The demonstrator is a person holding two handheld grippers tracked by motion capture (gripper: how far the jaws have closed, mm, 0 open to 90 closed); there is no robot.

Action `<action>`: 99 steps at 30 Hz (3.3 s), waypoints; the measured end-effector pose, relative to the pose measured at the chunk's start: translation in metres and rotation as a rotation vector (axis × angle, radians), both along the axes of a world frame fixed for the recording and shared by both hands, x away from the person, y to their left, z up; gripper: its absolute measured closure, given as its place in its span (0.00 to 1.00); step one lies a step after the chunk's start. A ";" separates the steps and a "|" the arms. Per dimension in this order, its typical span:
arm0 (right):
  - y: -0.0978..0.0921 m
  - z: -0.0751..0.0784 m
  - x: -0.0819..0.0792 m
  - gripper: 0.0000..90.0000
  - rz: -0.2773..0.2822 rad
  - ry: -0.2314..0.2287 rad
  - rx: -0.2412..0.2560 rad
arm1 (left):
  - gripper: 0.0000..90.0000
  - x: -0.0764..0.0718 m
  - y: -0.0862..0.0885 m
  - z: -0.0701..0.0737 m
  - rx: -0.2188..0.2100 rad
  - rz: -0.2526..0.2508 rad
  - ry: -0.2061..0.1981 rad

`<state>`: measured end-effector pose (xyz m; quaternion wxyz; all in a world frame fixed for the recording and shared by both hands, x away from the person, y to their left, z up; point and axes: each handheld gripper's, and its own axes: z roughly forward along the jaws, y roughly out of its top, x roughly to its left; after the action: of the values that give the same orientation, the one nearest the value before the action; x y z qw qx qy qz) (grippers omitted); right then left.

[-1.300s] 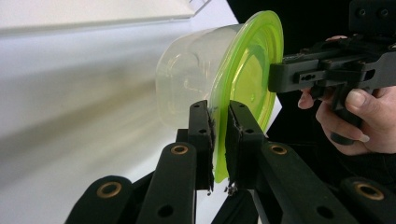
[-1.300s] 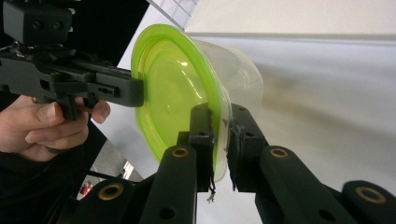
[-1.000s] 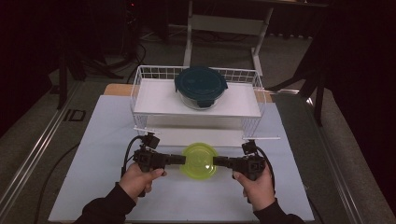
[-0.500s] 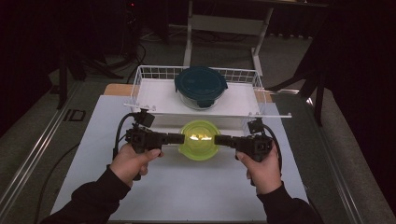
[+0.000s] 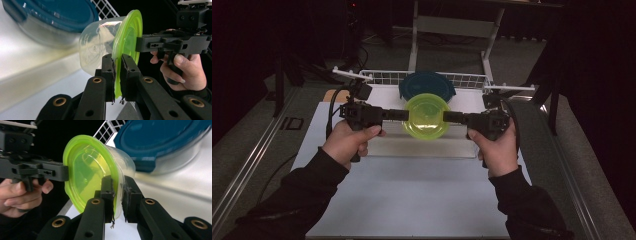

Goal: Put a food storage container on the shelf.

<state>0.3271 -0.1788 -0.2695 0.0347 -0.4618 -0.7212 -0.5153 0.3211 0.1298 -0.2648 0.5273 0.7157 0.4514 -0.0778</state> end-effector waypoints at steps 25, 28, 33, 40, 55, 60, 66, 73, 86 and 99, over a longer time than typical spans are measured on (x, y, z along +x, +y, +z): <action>-0.003 0.031 0.070 0.89 -0.109 0.024 -0.031 | 0.91 0.072 -0.016 0.019 -0.008 0.091 0.022; -0.003 0.030 0.076 0.89 -0.114 0.043 -0.020 | 0.91 0.078 -0.014 0.017 -0.023 0.094 0.039; 0.000 0.032 0.083 0.88 -0.111 0.061 -0.025 | 0.89 0.086 -0.012 0.016 -0.032 0.098 0.040; 0.002 0.030 0.096 0.83 -0.146 0.081 -0.032 | 0.80 0.094 -0.018 0.011 -0.017 0.121 0.029; 0.004 0.029 0.104 0.62 -0.139 0.078 -0.005 | 0.60 0.100 -0.022 0.010 -0.032 0.179 0.009; 0.002 0.035 0.103 0.58 -0.138 0.049 -0.018 | 0.57 0.100 -0.019 0.010 -0.033 0.171 0.003; 0.001 0.031 0.103 0.58 -0.142 0.059 -0.015 | 0.57 0.095 -0.019 0.006 -0.042 0.157 0.012; -0.001 0.031 0.099 0.57 -0.145 0.049 -0.005 | 0.55 0.083 -0.018 0.004 -0.040 0.146 0.001; -0.015 0.018 0.076 0.80 -0.120 -0.011 -0.102 | 0.38 0.019 -0.004 -0.004 -0.019 0.077 -0.269; -0.004 -0.005 0.094 1.00 -0.168 0.019 -0.122 | 0.01 -0.046 0.002 -0.079 0.014 0.041 -0.454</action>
<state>0.4208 -0.1831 -0.2745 -0.0300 -0.5265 -0.7096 -0.4674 0.2750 0.1315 -0.3440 0.6117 0.7092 0.3361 0.0993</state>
